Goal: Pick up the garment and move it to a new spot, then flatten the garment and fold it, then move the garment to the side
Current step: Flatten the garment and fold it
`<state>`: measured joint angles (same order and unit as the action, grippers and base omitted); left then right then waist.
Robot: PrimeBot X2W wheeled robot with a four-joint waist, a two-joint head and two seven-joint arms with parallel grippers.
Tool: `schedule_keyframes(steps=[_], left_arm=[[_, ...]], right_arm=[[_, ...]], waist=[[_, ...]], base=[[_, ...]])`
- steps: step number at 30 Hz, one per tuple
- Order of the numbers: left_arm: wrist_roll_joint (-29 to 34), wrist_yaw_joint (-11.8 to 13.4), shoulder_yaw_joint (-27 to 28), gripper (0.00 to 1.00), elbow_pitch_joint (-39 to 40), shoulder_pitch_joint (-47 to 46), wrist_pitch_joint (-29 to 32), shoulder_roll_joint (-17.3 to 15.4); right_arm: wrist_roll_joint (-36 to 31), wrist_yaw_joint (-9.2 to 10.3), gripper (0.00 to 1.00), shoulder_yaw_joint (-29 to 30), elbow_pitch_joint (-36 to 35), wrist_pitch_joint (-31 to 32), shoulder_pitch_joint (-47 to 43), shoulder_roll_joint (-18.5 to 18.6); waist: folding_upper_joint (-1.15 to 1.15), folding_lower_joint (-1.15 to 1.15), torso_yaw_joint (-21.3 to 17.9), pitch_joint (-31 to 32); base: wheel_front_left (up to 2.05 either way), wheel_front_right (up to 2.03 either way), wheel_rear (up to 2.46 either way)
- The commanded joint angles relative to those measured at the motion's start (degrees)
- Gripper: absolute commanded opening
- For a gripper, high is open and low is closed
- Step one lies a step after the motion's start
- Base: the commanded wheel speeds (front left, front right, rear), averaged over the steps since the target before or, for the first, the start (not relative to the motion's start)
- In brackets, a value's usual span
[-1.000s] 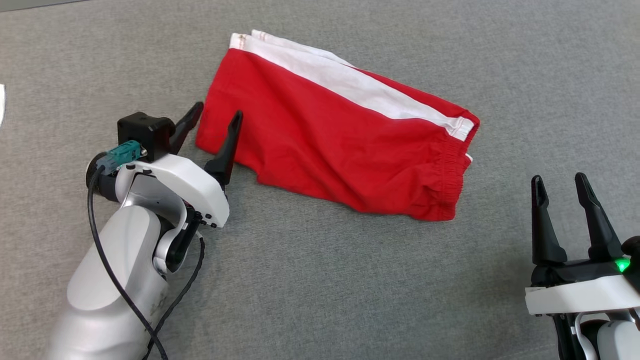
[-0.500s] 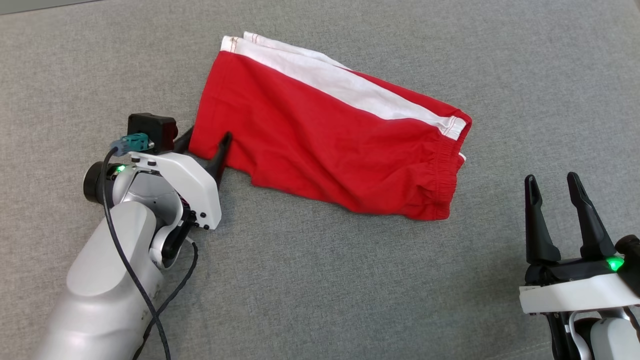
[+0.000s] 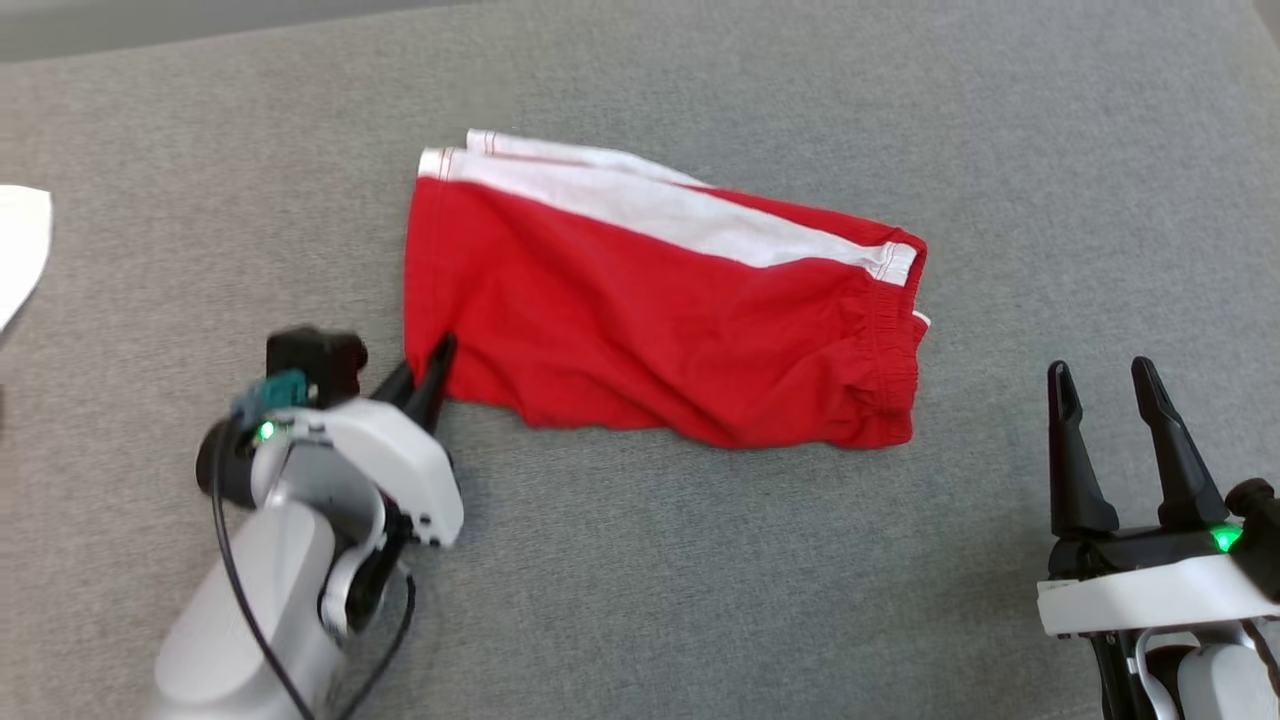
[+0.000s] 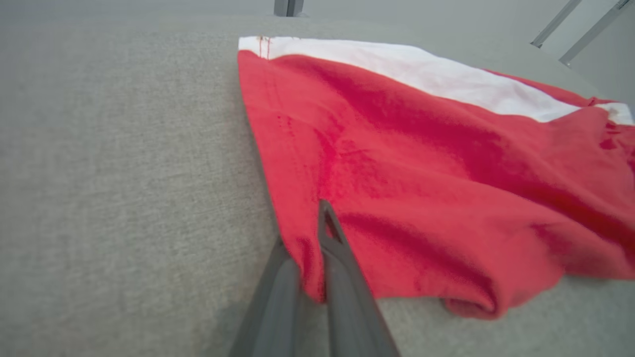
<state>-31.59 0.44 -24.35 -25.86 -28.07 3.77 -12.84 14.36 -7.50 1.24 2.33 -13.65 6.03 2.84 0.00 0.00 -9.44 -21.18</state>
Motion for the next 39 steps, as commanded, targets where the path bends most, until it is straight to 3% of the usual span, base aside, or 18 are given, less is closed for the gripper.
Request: schedule_keyframes(steps=[1, 7, 13, 14, 15, 16, 23, 30, 39], left_arm=[[-0.3, 0.9, 0.5, 0.00, 1.8, 2.3, -0.5, -0.7], [-2.3, 4.5, 1.7, 0.00, 11.9, 12.8, -1.3, -1.1], [-3.7, 6.2, 1.6, 0.00, 17.5, 18.2, -0.4, -0.7], [-4.2, 6.3, 1.6, 0.32, 18.1, 18.7, -0.1, -0.5], [-4.5, 6.5, 1.7, 0.73, 18.6, 19.2, 0.0, -0.3], [-4.9, 6.6, 1.7, 1.00, 19.0, 19.5, 0.1, -0.2], [-2.7, 8.0, 3.8, 1.00, 21.0, 20.1, -6.7, -0.5], [2.1, 9.2, 7.1, 1.00, 24.4, 17.4, -16.2, -2.6], [3.7, 9.6, 8.3, 1.00, 25.5, 21.3, -17.5, -5.0]], right_arm=[[-0.1, 0.01, 1.00, -0.1, -0.1, 0.0, -0.6, 0.2], [-1.3, 0.01, 1.00, 0.1, -0.5, 1.2, -1.7, 0.2], [-1.9, 0.01, 1.00, 0.4, -1.2, 2.4, -2.0, 0.4], [-1.9, 0.01, 1.00, 0.5, -1.3, 2.6, -2.0, 0.5], [-1.8, 0.01, 1.00, 0.5, -1.3, 2.9, -2.1, 0.5], [-1.9, 0.01, 1.00, 0.6, -1.4, 3.1, -2.1, 0.6], [-3.5, 0.01, 1.00, 0.8, -1.4, 4.6, -2.6, 0.6], [-4.0, 0.01, 1.00, 0.5, -2.1, 6.2, -3.5, 1.7], [-4.2, 0.01, 1.00, 1.4, -2.9, 8.1, -5.3, 2.7]], waist=[[0.00, 0.00, 1.1, 1.0], [0.00, 0.00, 3.5, 3.0], [0.00, 0.00, 4.9, 3.7], [0.00, 0.00, 5.0, 3.8], [0.00, 0.00, 5.1, 3.8], [0.00, 0.00, 5.2, 3.9], [0.00, 0.00, 5.3, 6.2], [0.00, 0.00, 6.6, 8.6], [0.00, 0.00, 9.0, 11.8]], base=[[0.00, 0.00, 0.00], [0.00, 0.00, 0.00], [0.00, 0.00, 0.00], [0.00, 0.00, 0.00], [0.00, 0.00, 0.00], [0.00, 0.00, 0.00], [0.00, 0.00, 0.00], [0.00, 0.00, 0.00], [0.00, 0.00, 0.00]])
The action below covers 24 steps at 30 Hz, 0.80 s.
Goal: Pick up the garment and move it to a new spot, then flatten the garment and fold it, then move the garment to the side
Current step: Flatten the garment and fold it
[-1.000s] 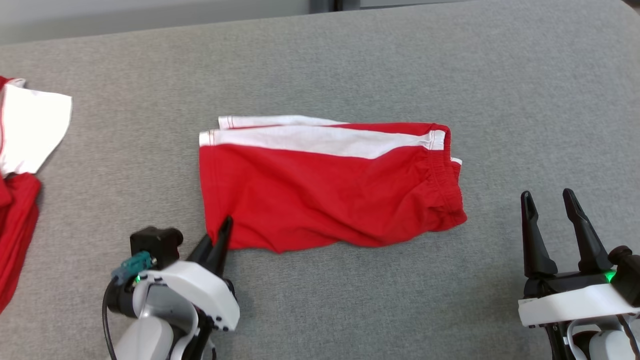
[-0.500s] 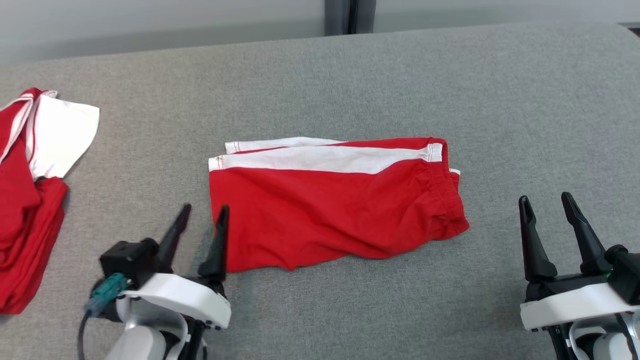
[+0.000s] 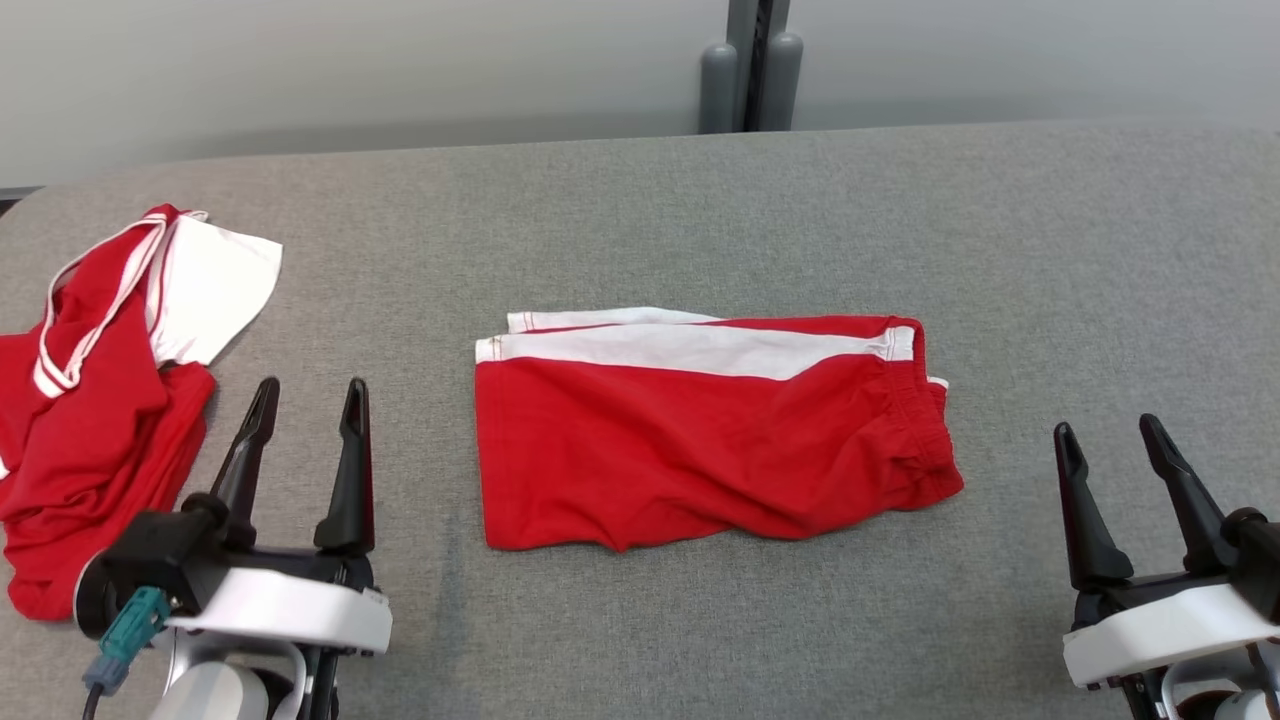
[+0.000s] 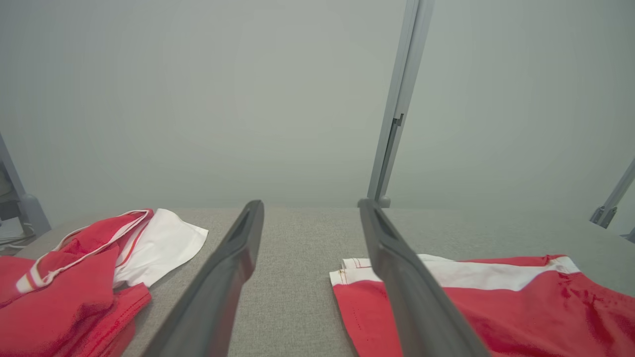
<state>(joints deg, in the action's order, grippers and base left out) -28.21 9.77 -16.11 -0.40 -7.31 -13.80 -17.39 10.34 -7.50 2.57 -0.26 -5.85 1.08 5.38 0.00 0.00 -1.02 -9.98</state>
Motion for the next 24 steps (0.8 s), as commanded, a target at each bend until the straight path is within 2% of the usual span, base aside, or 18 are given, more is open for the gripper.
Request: schedule_keyframes(steps=[1, 10, 24], left_arm=[[0.3, 0.1, -0.1, 1.00, 0.0, 1.2, 0.1, -0.7], [-0.8, 0.3, -0.7, 1.00, 0.5, 5.1, 1.5, -1.4], [-1.5, 0.7, -0.9, 1.00, 0.5, 5.5, 2.1, -1.8]], right_arm=[[-0.2, 0.01, 1.00, 0.1, -0.4, 0.4, -0.6, 0.3], [0.0, 0.01, 1.00, 0.3, -1.5, 1.1, -1.8, 0.4], [0.4, 0.01, 1.00, 0.5, -1.6, 1.3, -1.8, 0.0]], waist=[[0.00, 0.00, 0.7, 0.8], [0.00, 0.00, 1.2, 1.7], [0.00, 0.00, 1.4, 1.6]], base=[[0.00, 0.00, 0.00], [0.00, 0.00, 0.00], [0.00, 0.00, 0.00]])
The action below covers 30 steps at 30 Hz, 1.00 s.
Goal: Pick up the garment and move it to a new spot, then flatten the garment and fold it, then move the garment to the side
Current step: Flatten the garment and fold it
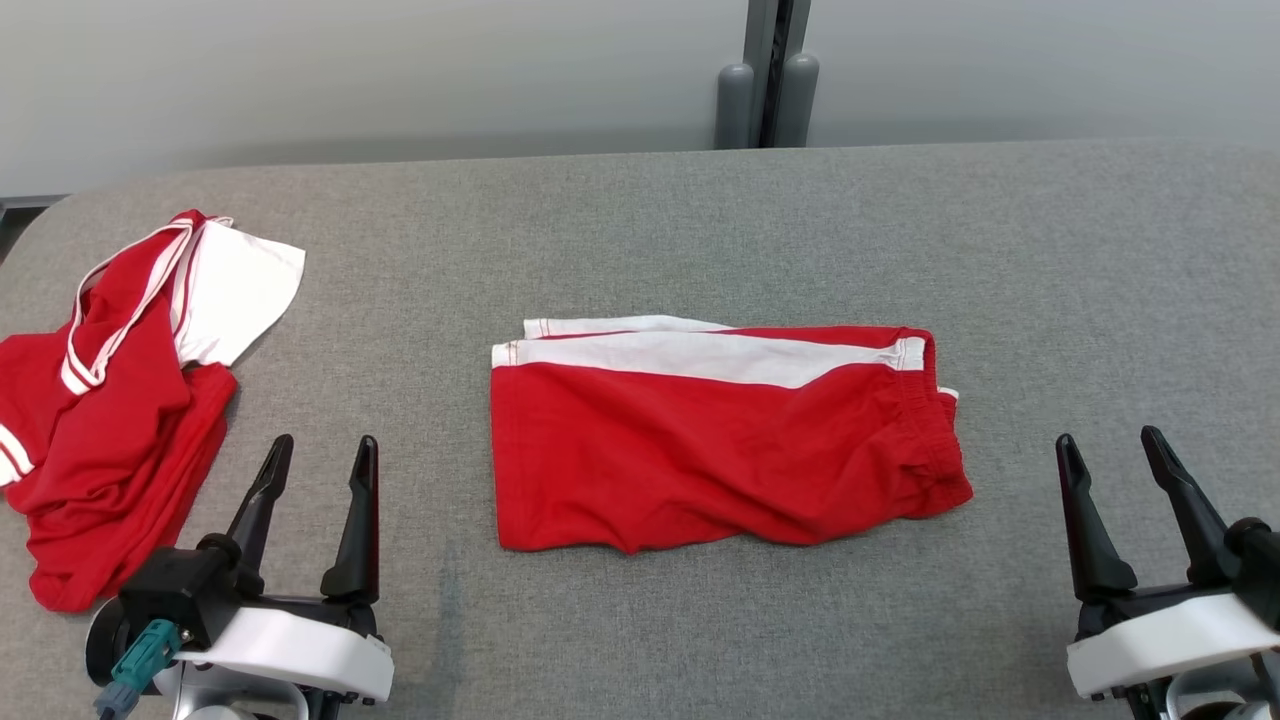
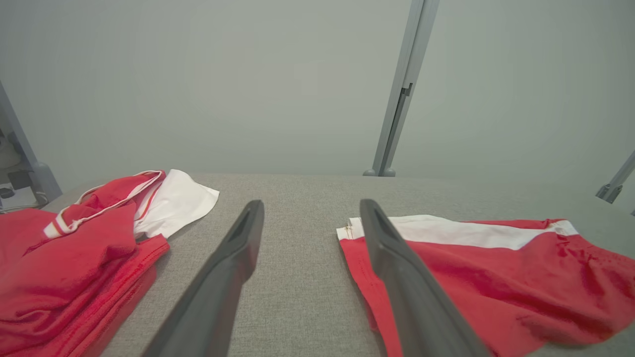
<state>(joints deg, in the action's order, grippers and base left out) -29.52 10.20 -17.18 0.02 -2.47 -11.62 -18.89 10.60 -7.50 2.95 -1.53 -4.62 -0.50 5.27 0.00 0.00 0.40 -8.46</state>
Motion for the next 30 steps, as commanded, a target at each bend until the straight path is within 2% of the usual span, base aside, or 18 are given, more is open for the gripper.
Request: schedule_keyframes(steps=[1, 9, 15, 20, 25, 30], left_arm=[[-0.2, 0.3, 0.1, 1.00, 0.3, 0.3, 0.0, -0.3], [-0.2, -0.4, -0.5, 1.00, -0.1, -2.7, -0.1, 0.3], [0.1, -1.1, -1.6, 1.00, -1.1, -5.1, -0.6, 1.2], [0.0, -2.0, -1.9, 1.00, -2.8, -7.0, -1.3, 1.9], [0.0, -2.5, -2.1, 1.00, -4.2, -7.9, -1.8, 2.4], [0.1, -2.6, -2.3, 1.00, -5.2, -8.2, -2.1, 2.4]], right_arm=[[0.2, 0.01, 1.00, 0.1, -0.1, 0.2, 0.7, 0.1], [0.7, 0.01, 1.00, -3.0, 4.2, 0.7, 7.8, 2.3], [1.8, 0.01, 1.00, -6.0, 12.5, 0.7, 15.2, 4.2], [2.7, 0.01, 1.00, -6.8, 19.9, 0.1, 19.8, 4.0], [4.2, 0.01, 1.00, -7.6, 26.1, 0.3, 21.4, 3.4], [6.4, 0.01, 1.00, -7.4, 28.6, 0.9, 19.4, 3.4]], waist=[[0.00, 0.00, 0.1, -0.3], [0.00, 0.00, 1.8, -3.9], [0.00, 0.00, 3.6, -7.4], [0.00, 0.00, 4.3, -9.4], [0.00, 0.00, 4.3, -10.1], [0.00, 0.00, 4.1, -10.0]], base=[[0.00, 0.00, 0.00], [0.00, 0.00, 0.00], [0.00, 0.00, 0.00], [0.00, 0.00, 0.00], [0.00, 0.00, 0.00], [0.00, 0.00, 0.00]])
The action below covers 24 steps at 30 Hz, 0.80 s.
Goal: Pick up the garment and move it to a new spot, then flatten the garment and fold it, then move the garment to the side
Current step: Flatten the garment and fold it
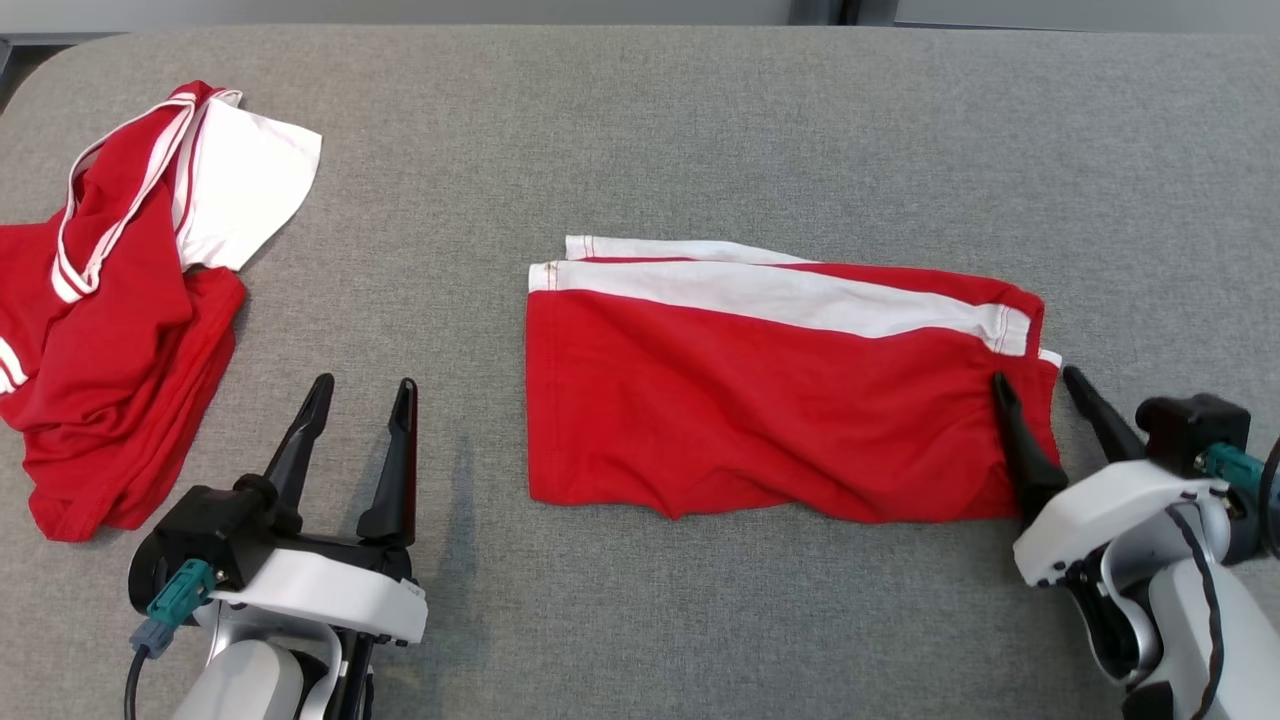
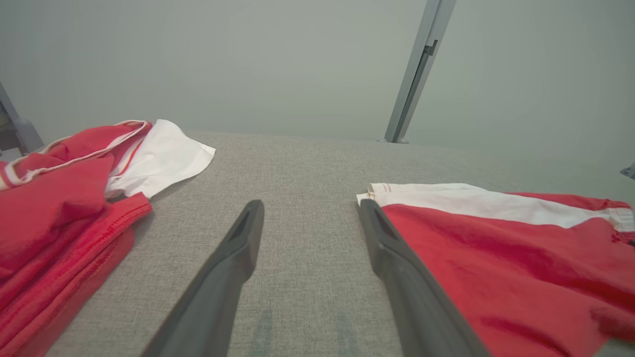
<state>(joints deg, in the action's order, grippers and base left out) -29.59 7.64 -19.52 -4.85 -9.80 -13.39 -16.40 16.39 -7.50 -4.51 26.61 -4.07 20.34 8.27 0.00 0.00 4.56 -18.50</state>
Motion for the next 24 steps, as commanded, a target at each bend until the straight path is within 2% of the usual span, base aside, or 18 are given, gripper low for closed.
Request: schedule_keyframes(steps=[1, 12, 13, 14, 15, 18, 24], left_arm=[[0.2, 0.0, 0.0, 1.00, -0.4, -1.0, -0.3, 0.0], [0.1, 0.1, 0.0, 1.00, -0.7, -1.6, -0.6, -0.3], [0.1, 0.1, 0.0, 1.00, -0.7, -1.6, -0.6, -0.4], [0.1, 0.1, -0.1, 1.00, -0.7, -1.6, -0.6, -0.3], [0.1, 0.1, -0.2, 1.00, -0.8, -1.6, -0.6, -0.3], [0.1, 0.2, -0.2, 1.00, -0.8, -1.8, -0.7, -0.2], [-0.2, 0.4, 0.0, 1.00, -1.0, -1.8, -0.8, 0.0]], right_arm=[[1.2, 0.01, 1.00, 0.0, 0.5, 0.5, -1.9, 0.3], [5.4, 0.01, 1.00, -2.9, -0.7, 3.0, -3.1, 0.6], [5.7, 0.01, 0.87, -3.2, -0.7, 3.2, -2.7, 0.8], [6.1, 0.01, 0.60, -3.4, -0.5, 3.4, -2.4, 1.1], [6.5, 0.01, 0.44, -3.7, -0.4, 3.6, -2.1, 1.3], [7.5, 0.01, 0.00, -4.5, -0.1, 3.9, -1.2, 2.1], [9.8, 0.03, 0.00, -5.1, -0.4, 4.0, -1.2, 4.8]], waist=[[0.00, 0.00, -0.1, 0.1], [0.00, 0.00, -0.8, 0.0], [0.00, 0.00, -0.8, 0.0], [0.00, 0.00, -0.7, 0.0], [0.00, 0.00, -0.7, 0.0], [0.00, 0.00, -0.5, -0.2], [0.00, 0.00, -0.3, 0.0]], base=[[0.00, 0.00, 0.00], [0.00, 0.00, 0.00], [0.00, 0.00, 0.00], [0.00, 0.00, 0.00], [0.00, 0.00, 0.00], [0.00, 0.00, 0.00], [0.00, 0.00, 0.00]])
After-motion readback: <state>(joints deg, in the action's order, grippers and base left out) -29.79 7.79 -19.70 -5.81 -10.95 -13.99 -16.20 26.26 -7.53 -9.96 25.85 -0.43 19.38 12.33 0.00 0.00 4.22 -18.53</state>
